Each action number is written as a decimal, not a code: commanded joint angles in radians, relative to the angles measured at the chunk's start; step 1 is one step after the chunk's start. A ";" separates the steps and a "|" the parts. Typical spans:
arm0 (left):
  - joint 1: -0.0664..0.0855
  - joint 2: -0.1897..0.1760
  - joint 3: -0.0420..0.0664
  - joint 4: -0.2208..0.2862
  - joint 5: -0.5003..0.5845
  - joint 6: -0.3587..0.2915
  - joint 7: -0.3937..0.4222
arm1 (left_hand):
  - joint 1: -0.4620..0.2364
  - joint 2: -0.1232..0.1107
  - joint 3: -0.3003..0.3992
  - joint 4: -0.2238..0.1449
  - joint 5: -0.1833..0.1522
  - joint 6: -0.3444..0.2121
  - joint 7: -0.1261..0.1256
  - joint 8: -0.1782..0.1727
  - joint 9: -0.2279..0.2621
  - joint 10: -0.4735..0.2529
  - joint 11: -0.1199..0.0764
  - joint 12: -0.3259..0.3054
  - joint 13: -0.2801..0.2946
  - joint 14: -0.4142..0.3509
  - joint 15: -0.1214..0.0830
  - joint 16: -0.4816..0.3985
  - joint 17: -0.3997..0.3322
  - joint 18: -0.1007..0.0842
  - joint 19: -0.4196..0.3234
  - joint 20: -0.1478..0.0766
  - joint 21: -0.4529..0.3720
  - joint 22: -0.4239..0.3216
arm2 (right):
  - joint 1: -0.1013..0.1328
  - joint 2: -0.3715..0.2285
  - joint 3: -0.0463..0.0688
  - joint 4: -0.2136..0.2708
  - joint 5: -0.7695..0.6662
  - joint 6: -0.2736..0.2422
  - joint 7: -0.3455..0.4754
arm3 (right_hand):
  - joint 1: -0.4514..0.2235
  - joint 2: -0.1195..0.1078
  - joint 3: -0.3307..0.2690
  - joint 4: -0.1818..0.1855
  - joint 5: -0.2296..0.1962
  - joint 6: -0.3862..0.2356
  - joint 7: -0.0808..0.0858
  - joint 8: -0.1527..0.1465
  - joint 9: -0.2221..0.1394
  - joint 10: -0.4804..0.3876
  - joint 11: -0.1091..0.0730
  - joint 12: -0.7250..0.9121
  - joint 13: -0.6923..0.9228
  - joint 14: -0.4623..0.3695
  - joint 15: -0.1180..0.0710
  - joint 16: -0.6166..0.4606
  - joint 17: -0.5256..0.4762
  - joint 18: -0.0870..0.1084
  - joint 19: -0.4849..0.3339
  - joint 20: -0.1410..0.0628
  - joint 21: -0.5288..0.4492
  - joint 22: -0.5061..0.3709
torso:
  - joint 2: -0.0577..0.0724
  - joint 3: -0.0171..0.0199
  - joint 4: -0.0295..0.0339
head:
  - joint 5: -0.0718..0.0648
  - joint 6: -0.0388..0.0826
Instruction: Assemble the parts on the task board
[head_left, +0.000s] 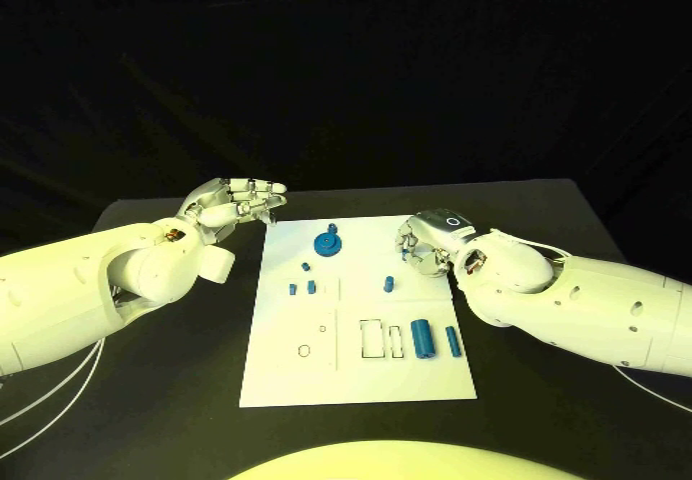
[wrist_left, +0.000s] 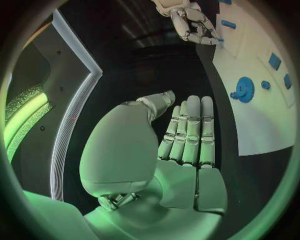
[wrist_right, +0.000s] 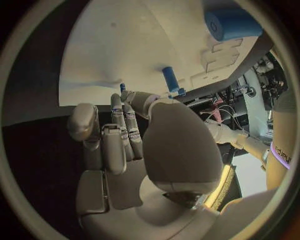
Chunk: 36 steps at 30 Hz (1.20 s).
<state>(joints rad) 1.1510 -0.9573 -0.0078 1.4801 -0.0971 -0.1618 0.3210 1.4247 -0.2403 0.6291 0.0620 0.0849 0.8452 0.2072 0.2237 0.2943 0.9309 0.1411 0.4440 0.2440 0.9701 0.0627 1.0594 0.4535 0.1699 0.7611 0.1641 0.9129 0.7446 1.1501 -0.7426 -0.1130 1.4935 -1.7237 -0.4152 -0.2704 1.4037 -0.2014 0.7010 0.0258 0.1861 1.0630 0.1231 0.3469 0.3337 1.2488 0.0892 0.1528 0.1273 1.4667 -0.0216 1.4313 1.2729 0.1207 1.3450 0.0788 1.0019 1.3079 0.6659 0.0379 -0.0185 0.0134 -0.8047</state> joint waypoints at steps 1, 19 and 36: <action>0.000 0.000 0.001 -0.001 -0.005 0.011 0.002 | 0.004 0.004 -0.007 0.000 0.003 -0.008 0.002 -0.004 -0.002 -0.009 0.001 -0.002 -0.002 0.001 0.008 -0.005 -0.002 0.012 0.003 0.007 -0.006 -0.002 | 0.005 -0.013 0.005 0.023 0.027 -0.043 0.027 | -0.007 0.000 0.006 0.001 0.001 0.007 -0.004 0.005 0.002 0.047 -0.041 0.001 0.001 0.044 -0.007 0.002 0.001 -0.011 0.002 -0.005 0.002 0.012 | -0.001 -0.0004 -0.0016 | 0.003 0.002; 0.000 0.006 0.001 0.003 -0.008 0.014 0.007 | 0.005 0.005 -0.007 0.000 0.004 -0.011 0.003 -0.005 -0.002 -0.012 0.002 -0.002 -0.003 0.001 0.009 -0.007 -0.002 0.012 0.003 0.008 -0.008 -0.003 | -0.004 -0.023 0.015 0.241 0.050 -0.092 0.068 | -0.009 0.000 0.007 -0.001 0.000 0.007 -0.004 0.005 0.002 0.048 -0.041 -0.001 0.000 0.044 -0.007 0.004 0.005 -0.011 0.003 -0.006 0.006 0.014 | -0.005 -0.0040 -0.0049 | 0.058 -0.001; 0.000 0.008 0.001 0.031 -0.003 -0.049 0.056 | 0.003 0.007 -0.009 0.002 0.004 -0.013 0.004 -0.005 -0.003 -0.015 0.004 -0.001 -0.003 -0.001 0.010 -0.009 -0.003 0.011 0.002 0.009 -0.010 -0.004 | -0.119 0.117 0.006 0.195 0.003 -0.099 0.094 | -0.011 0.001 0.011 -0.004 0.002 0.006 -0.003 0.003 0.003 0.048 -0.040 -0.005 -0.001 0.044 -0.007 0.003 0.003 -0.010 0.000 -0.006 -0.002 0.012 | -0.001 -0.0061 -0.0008 | 0.157 -0.038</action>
<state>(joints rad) 1.1505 -0.9511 -0.0080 1.5063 -0.1020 -0.1824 0.3387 1.4247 -0.2403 0.6261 0.0651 0.0849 0.8418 0.2106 0.2238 0.2924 0.9200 0.1448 0.4441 0.2417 0.9666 0.0663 1.0558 0.4518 0.1699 0.7649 0.1679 0.9090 0.7415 1.0326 -0.6285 -0.1086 1.6939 -1.6931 -0.5026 -0.1959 1.3999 -0.2056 0.7058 0.0196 0.1852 1.0655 0.1199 0.3481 0.3351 1.2489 0.0892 0.1522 0.1271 1.4668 -0.0214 1.4313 1.2772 0.1224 1.3449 0.0789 1.0049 1.3074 0.6647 0.0327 -0.0198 0.1565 -0.8353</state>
